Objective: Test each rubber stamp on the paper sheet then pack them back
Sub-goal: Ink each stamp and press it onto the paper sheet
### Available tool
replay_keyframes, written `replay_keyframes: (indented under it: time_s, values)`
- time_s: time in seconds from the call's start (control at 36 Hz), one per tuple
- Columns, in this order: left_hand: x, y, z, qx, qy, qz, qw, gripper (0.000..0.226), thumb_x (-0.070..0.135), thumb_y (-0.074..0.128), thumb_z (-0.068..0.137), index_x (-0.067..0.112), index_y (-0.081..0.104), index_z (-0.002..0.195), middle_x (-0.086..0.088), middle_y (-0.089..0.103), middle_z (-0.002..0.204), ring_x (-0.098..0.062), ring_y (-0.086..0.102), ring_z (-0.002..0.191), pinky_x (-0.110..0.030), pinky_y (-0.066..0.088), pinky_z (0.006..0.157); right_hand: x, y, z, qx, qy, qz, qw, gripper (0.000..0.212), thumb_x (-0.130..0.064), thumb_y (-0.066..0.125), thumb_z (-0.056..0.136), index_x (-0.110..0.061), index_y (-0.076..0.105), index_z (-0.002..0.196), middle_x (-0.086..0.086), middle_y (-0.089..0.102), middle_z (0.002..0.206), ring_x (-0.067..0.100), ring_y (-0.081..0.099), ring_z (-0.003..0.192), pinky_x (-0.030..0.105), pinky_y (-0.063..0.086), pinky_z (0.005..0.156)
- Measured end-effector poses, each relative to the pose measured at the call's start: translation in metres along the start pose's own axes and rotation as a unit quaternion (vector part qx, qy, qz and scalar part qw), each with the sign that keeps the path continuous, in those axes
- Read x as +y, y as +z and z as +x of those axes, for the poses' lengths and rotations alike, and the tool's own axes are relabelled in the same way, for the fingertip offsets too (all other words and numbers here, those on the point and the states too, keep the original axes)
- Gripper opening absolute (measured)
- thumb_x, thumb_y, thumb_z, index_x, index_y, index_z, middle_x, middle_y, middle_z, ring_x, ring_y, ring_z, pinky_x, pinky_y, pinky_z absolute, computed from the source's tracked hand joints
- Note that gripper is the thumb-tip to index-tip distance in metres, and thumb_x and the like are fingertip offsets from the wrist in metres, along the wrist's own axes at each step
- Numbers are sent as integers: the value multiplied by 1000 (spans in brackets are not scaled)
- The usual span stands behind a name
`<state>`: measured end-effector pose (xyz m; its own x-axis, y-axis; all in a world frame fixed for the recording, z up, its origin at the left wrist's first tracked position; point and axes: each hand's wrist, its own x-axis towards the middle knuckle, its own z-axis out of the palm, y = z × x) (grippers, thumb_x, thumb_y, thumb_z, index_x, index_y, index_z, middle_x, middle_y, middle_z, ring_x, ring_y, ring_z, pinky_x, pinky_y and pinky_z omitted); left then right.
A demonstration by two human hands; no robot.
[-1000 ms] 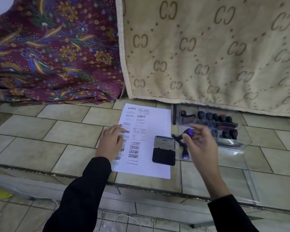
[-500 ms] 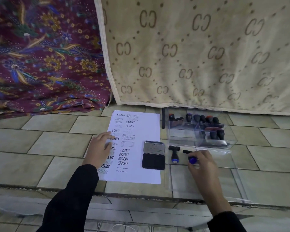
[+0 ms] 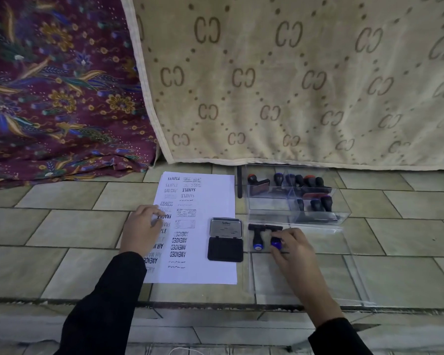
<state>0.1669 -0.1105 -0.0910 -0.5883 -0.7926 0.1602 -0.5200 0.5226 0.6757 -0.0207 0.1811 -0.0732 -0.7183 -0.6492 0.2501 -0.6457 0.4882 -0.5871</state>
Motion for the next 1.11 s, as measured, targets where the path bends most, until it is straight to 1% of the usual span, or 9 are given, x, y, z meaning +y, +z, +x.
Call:
replay_keyframes:
  time_s: [0.17, 0.28, 0.42, 0.56, 0.67, 0.75, 0.81, 0.92, 1.11]
  values:
    - [13, 8, -1, 26, -31, 74, 996, 24, 5, 59, 82, 14, 66, 103, -6, 57, 116, -32, 53, 101, -42, 41, 94, -2, -24, 39, 58, 0, 9, 998, 24, -16, 65, 87, -16, 63, 111, -3, 57, 105, 7, 56, 80, 12, 42, 71]
    - [18, 9, -2, 65, -45, 86, 993, 22, 10, 61, 83, 15, 67, 104, -8, 57, 113, -32, 54, 101, -44, 42, 93, 0, -36, 102, 75, -5, -21, 997, 23, -9, 64, 86, -6, 65, 109, 9, 62, 104, 21, 60, 90, 29, 48, 81]
    - [18, 17, -2, 92, 2, 110, 990, 23, 7, 64, 79, 15, 68, 100, -6, 56, 112, -29, 53, 105, -43, 38, 95, 2, -30, 163, -13, 5, -126, 992, 18, -7, 55, 87, -7, 66, 101, 15, 66, 96, 32, 60, 89, 29, 43, 67]
    - [10, 21, 2, 32, 45, 105, 993, 27, 5, 59, 84, 16, 67, 107, -3, 58, 125, -26, 51, 118, -44, 34, 104, 3, -17, 189, -80, 5, -244, 966, 25, -4, 49, 90, -9, 63, 110, 20, 58, 114, 35, 53, 108, 38, 48, 83]
    - [10, 21, 2, 28, 53, 98, 993, 26, 5, 57, 84, 17, 67, 106, 0, 60, 126, -24, 53, 117, -45, 36, 102, 1, -12, 200, -90, -8, -330, 940, 25, -5, 54, 87, -12, 63, 109, 15, 63, 110, 33, 55, 106, 36, 44, 87]
    - [10, 20, 1, 30, 54, 91, 994, 26, 6, 57, 85, 19, 66, 106, 2, 60, 126, -23, 52, 118, -44, 35, 104, -3, -10, 205, -106, -17, -377, 920, 15, -5, 57, 84, -13, 62, 95, 13, 66, 103, 30, 56, 102, 37, 42, 88]
    - [10, 21, 0, 33, 54, 87, 994, 26, 7, 57, 85, 20, 66, 105, 3, 60, 126, -22, 52, 118, -45, 35, 104, -5, -8, 206, -110, -18, -396, 911, 11, -5, 59, 83, -14, 59, 89, 13, 65, 101, 30, 55, 102, 39, 40, 90]
    - [8, 22, 0, 37, 55, 83, 994, 24, 9, 57, 85, 22, 65, 104, 5, 60, 125, -20, 52, 117, -45, 34, 105, -2, -2, 206, -111, -19, -417, 902, 23, -7, 60, 83, -12, 62, 106, 13, 61, 112, 32, 50, 113, 42, 38, 95]
    - [5, 24, 1, 43, 54, 79, 995, 25, 10, 58, 85, 25, 64, 104, 8, 59, 125, -19, 51, 117, -42, 33, 105, -5, -4, 206, -136, 1, -412, 901, 28, -8, 59, 85, -7, 59, 113, 17, 53, 123, 34, 43, 121, 44, 38, 97]
